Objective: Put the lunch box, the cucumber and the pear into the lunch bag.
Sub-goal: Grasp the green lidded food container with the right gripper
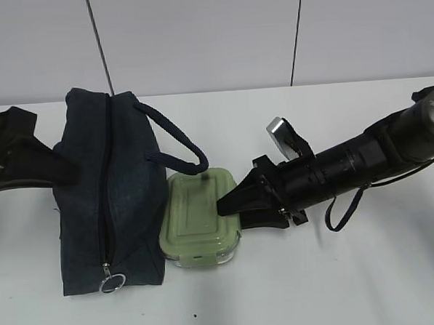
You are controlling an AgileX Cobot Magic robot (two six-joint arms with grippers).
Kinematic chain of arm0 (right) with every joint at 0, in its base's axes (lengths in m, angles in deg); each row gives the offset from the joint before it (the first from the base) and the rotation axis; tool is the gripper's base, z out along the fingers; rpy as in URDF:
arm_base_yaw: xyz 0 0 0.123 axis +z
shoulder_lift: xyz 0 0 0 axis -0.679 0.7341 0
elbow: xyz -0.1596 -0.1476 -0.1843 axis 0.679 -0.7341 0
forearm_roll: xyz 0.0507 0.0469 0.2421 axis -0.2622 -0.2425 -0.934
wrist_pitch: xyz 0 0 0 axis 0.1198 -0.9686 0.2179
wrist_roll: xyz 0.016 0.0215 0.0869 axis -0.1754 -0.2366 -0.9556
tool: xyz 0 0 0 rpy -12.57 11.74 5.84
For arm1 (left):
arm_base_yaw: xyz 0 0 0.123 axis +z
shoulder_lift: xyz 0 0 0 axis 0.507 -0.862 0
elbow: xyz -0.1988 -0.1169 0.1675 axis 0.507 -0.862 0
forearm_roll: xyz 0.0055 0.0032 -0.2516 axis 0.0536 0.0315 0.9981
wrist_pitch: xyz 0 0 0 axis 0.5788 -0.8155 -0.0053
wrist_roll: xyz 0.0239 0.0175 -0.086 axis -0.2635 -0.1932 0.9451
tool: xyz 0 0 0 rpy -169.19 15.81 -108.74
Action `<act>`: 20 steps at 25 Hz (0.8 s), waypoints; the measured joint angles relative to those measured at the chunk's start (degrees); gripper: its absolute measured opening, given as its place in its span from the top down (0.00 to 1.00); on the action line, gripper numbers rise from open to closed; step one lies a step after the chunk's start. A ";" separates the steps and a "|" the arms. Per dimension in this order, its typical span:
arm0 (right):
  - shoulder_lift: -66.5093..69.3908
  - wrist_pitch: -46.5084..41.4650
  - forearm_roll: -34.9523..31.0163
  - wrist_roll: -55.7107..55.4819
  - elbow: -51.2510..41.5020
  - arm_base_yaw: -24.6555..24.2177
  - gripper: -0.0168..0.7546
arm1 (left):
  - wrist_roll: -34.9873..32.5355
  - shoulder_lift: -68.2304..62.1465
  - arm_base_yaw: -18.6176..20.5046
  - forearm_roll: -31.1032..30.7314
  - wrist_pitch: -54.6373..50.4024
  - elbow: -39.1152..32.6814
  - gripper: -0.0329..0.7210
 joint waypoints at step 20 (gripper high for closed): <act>0.00 -3.25 -0.14 0.01 2.55 0.00 0.59 | 0.00 0.00 0.00 0.00 -0.13 0.00 0.98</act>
